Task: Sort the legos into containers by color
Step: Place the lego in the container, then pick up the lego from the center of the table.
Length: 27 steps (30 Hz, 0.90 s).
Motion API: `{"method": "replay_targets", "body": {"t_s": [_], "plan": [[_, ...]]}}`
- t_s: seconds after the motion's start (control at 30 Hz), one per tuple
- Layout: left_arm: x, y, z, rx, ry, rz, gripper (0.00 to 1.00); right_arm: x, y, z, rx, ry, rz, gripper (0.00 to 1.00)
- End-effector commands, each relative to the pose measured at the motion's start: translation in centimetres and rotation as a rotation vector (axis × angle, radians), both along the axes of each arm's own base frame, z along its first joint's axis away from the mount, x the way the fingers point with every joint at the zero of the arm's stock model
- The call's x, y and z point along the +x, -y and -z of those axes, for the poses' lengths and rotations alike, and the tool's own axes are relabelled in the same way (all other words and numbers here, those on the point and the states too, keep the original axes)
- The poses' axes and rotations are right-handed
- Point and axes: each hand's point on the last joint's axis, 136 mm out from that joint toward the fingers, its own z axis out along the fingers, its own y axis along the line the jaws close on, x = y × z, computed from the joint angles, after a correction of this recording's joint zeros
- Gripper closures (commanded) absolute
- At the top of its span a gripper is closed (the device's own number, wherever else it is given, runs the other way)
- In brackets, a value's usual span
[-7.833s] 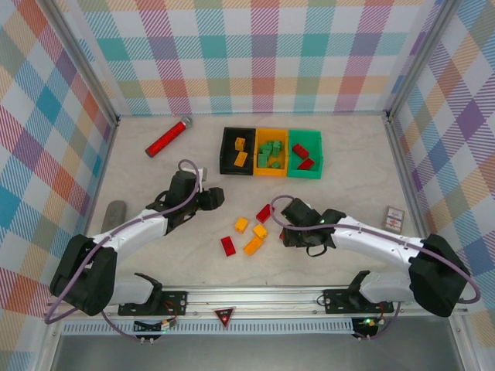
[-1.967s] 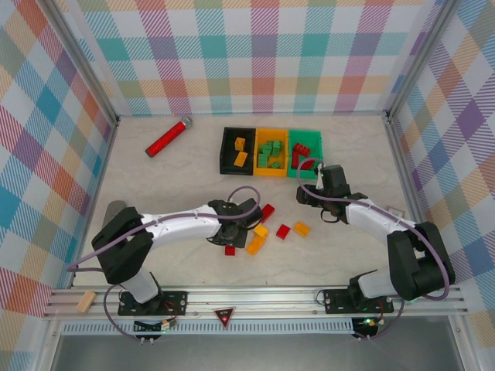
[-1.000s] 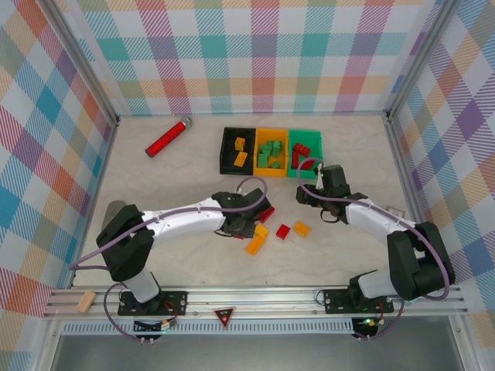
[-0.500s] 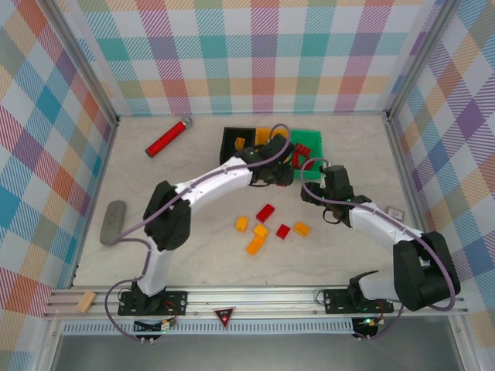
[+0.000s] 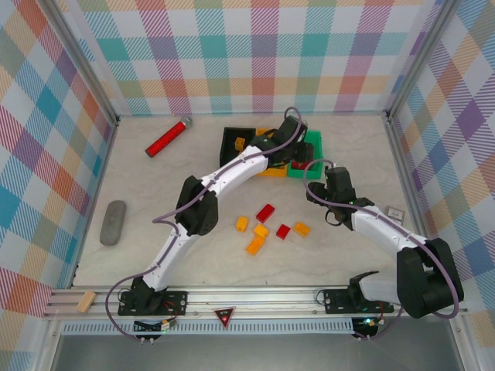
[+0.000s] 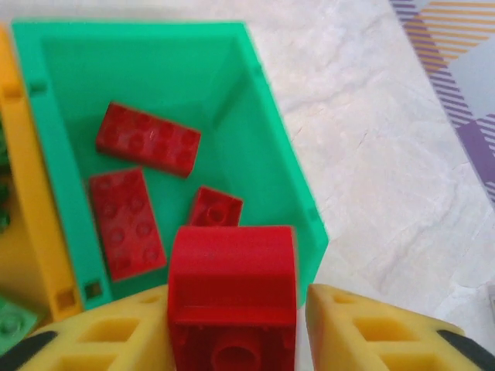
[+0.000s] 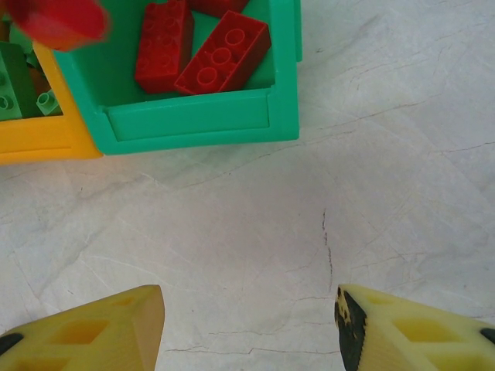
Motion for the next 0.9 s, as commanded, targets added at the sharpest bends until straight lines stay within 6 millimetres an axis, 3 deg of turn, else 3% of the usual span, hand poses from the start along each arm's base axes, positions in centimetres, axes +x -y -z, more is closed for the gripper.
{"method": "replay_targets", "body": {"t_s": [0.0, 0.1, 0.27, 0.4, 0.67, 0.87], "plan": [[1.5, 0.6, -1.6, -0.044, 0.054, -0.015, 0.38, 0.3, -0.6, -0.1, 0.021, 0.009, -0.015, 0.39], [1.4, 0.2, -2.4, -0.046, 0.065, -0.013, 0.29, 0.3, -1.3, -0.2, 0.049, 0.012, -0.049, 0.39], [-0.2, -1.8, -3.4, -0.015, 0.074, -0.008, 0.29, 0.3, -2.1, -0.7, 0.064, 0.026, -0.095, 0.39], [-2.6, -4.9, -4.5, -0.023, 0.111, -0.031, 0.29, 0.2, -2.6, -0.4, 0.089, 0.013, -0.113, 0.38], [-8.4, -13.1, -1.9, -0.089, 0.063, -0.145, 0.29, -0.4, -4.7, -0.1, 0.145, -0.017, -0.210, 0.38], [-12.4, -17.8, 1.7, -0.005, -0.007, -0.172, 0.31, -1.4, -7.1, 0.5, 0.195, -0.070, -0.321, 0.39]]}}
